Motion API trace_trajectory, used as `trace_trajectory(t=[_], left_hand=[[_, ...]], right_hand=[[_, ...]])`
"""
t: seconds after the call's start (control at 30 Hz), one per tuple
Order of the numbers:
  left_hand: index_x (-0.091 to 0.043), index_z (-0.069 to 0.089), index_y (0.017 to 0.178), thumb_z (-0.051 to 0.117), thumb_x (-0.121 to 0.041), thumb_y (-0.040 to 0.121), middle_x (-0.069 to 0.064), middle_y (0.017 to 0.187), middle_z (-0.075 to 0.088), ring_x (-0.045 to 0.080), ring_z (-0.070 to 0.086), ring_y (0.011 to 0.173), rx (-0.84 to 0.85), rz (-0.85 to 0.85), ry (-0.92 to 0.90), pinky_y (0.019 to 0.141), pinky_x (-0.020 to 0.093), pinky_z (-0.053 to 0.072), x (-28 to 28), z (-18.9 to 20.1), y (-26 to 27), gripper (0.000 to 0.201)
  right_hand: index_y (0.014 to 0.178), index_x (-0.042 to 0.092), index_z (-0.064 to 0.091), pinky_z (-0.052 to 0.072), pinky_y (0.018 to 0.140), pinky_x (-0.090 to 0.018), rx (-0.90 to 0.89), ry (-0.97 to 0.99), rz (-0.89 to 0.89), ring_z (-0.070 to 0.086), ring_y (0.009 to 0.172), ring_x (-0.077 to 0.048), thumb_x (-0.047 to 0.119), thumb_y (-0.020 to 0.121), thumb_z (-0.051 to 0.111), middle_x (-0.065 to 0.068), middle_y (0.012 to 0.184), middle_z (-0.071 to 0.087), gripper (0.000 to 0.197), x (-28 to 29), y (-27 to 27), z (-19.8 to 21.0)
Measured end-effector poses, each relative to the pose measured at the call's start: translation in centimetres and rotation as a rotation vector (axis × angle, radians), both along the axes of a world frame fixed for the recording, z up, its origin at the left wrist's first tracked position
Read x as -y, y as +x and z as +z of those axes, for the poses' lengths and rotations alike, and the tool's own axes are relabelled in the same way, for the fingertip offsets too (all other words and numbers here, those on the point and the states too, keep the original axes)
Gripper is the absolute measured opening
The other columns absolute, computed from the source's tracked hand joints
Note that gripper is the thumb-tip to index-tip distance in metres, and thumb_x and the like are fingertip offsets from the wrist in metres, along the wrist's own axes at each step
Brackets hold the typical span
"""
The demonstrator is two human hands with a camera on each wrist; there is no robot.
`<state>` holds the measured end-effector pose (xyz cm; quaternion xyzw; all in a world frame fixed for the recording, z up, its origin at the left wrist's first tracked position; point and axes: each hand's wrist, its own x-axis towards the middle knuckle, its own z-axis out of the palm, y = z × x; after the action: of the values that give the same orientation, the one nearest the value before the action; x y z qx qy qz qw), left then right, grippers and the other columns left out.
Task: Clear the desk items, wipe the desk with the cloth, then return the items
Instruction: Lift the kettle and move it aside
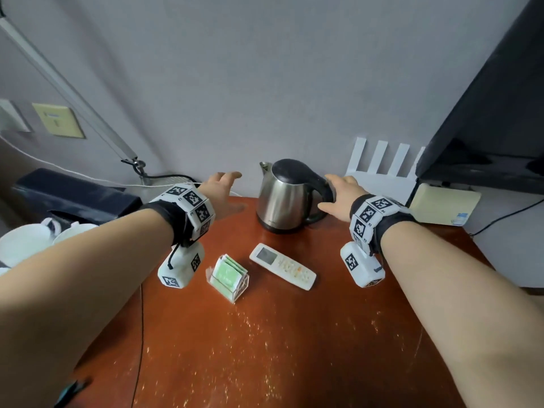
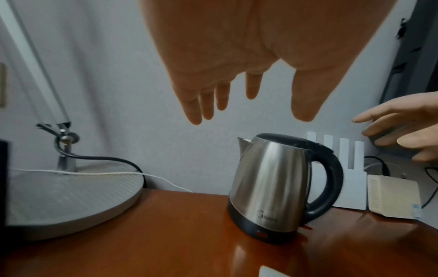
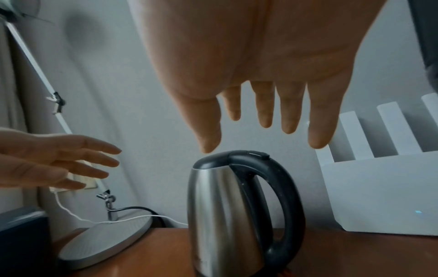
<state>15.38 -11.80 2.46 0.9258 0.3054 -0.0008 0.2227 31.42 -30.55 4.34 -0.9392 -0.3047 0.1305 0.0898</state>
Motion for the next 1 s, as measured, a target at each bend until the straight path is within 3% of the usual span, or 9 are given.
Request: trace_trajectory(t=[0.2,0.4,0.5,0.57,0.73,0.83,1.0], left_hand=[[-0.020,0.019,0.147,0.065,-0.031,0.086,0.011,0.149,0.027,0.026,0.042,0.131,-0.001,-0.059,-0.078,0.101,0.033,0.037,-4.1,-2.2,7.0,0.077],[-0.025,0.009,0.149,0.075,-0.036,0.076,0.007,0.152,0.023,0.025,0.050,0.124,-0.064,-0.132,-0.163,0.101,0.040,0.045,-6.8,-4.2,12.1,0.099],[-0.023,0.008,0.150,0.078,-0.034,0.073,0.006,0.152,0.028,0.025,0.048,0.127,-0.084,-0.175,-0.199,0.105,0.041,0.041,-7.3,-4.4,13.7,0.105],[-0.017,0.012,0.150,0.078,-0.031,0.074,0.005,0.147,0.038,0.024,0.048,0.126,-0.092,-0.209,-0.225,0.106,0.036,0.039,-7.5,-4.4,14.3,0.101],[-0.014,0.036,0.138,0.081,-0.032,0.069,0.003,0.128,0.056,0.022,0.057,0.111,-0.089,-0.173,-0.229,0.098,0.036,0.046,-8.3,-4.1,13.6,0.084],[-0.012,0.040,0.135,0.082,-0.033,0.066,0.004,0.125,0.059,0.023,0.058,0.110,-0.089,-0.122,-0.178,0.098,0.038,0.047,-8.9,-3.4,11.6,0.083],[-0.013,0.045,0.131,0.082,-0.044,0.063,0.006,0.118,0.061,0.024,0.058,0.104,-0.088,-0.020,-0.004,0.088,0.034,0.047,-10.4,-0.2,5.9,0.083]], right_hand=[[0.146,0.020,0.024,0.035,0.108,-0.039,-0.041,-0.016,-0.005,0.041,0.130,-0.031,0.030,0.089,0.060,-0.013,0.145,0.033,0.068,-4.7,5.1,-2.6],[0.144,0.022,0.028,0.039,0.105,-0.038,-0.108,0.028,0.027,0.048,0.123,-0.030,0.023,0.090,0.058,-0.013,0.138,0.045,0.062,-5.8,7.8,-4.5],[0.141,0.018,0.033,0.039,0.103,-0.036,-0.118,0.005,0.034,0.050,0.121,-0.030,0.021,0.091,0.057,-0.013,0.135,0.050,0.055,-6.0,8.5,-4.9],[0.139,0.017,0.034,0.039,0.101,-0.035,-0.115,0.016,0.038,0.050,0.120,-0.030,0.021,0.092,0.055,-0.012,0.134,0.050,0.052,-6.2,8.6,-5.1],[0.137,0.018,0.035,0.042,0.097,-0.036,-0.082,0.019,0.105,0.053,0.114,-0.030,0.021,0.093,0.052,-0.011,0.131,0.051,0.048,-7.6,7.9,-4.7],[0.136,0.018,0.036,0.043,0.097,-0.038,-0.078,0.023,0.162,0.053,0.114,-0.030,0.020,0.093,0.052,-0.010,0.131,0.051,0.046,-8.7,6.7,-4.0],[0.139,0.013,0.035,0.037,0.098,-0.031,-0.102,0.114,0.300,0.049,0.120,-0.028,0.017,0.093,0.053,-0.011,0.134,0.049,0.049,-11.4,3.2,-2.0]])
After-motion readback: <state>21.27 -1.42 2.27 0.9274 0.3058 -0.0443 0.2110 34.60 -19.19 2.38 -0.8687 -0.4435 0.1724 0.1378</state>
